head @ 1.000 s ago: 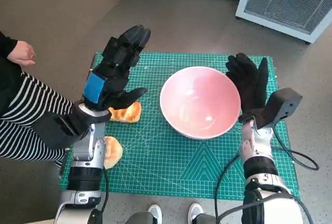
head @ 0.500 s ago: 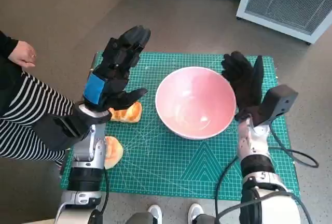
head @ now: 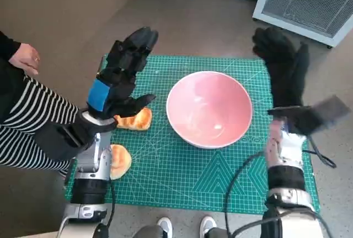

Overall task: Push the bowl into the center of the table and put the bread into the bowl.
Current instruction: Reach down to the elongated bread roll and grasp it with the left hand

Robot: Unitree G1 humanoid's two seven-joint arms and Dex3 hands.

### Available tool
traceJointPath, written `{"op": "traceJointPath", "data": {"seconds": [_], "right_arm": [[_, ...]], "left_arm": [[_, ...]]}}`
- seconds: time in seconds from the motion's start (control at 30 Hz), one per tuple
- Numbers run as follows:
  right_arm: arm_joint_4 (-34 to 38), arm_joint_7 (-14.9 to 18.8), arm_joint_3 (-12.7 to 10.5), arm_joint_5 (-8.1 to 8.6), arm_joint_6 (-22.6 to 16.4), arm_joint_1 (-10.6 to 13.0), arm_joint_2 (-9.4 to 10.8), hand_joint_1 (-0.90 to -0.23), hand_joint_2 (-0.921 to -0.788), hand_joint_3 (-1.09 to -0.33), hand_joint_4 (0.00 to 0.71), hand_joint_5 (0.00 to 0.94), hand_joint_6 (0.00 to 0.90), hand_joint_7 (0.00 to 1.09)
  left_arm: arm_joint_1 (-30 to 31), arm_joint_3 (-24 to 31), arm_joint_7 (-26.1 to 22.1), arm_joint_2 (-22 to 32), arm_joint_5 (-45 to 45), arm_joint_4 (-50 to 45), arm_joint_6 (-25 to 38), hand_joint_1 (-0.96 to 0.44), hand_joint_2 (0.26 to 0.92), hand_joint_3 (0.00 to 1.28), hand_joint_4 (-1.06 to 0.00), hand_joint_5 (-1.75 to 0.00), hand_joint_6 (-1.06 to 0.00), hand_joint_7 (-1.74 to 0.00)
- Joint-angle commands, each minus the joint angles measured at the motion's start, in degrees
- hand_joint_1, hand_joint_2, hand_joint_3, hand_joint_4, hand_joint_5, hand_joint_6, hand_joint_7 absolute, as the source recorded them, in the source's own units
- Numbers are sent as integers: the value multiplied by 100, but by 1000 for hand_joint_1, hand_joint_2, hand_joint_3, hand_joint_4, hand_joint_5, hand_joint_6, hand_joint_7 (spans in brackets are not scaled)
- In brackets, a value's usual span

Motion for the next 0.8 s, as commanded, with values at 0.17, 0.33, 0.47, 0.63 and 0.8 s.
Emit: {"op": "traceJointPath", "data": {"seconds": [0.17, 0.33, 0.47, 0.63, 0.8], "right_arm": [[-1978, 194, 393, 28, 189, 926, -136, -707, -921, -716, 109, 10, 72, 370], [-2559, 253, 489, 154, 387, 1137, -194, -705, -921, -690, 125, 15, 73, 386], [-2874, 280, 550, 219, 581, 1264, -213, -713, -921, -673, 135, 17, 75, 399], [-3030, 257, 602, 262, 708, 1338, -217, -715, -921, -668, 138, 16, 76, 410], [-3048, 214, 654, 195, 712, 1369, -183, -709, -921, -667, 138, 14, 73, 418]], "left_arm": [[-99, -54, 3, 17, -41, -282, 121, -628, 921, 182, -88, -100, 1, -513], [-175, -75, -47, 8, -80, -346, 159, -638, 921, 171, -94, -92, 1, -536], [-267, -97, -130, 24, -83, -313, 117, -637, 921, 165, -99, -88, 1, -547], [-363, -105, -279, 42, -115, -268, 79, -631, 921, 162, -96, -81, 1, -557], [-418, -95, -406, 72, -115, -239, 14, -624, 921, 157, -97, -77, 1, -569]]}}
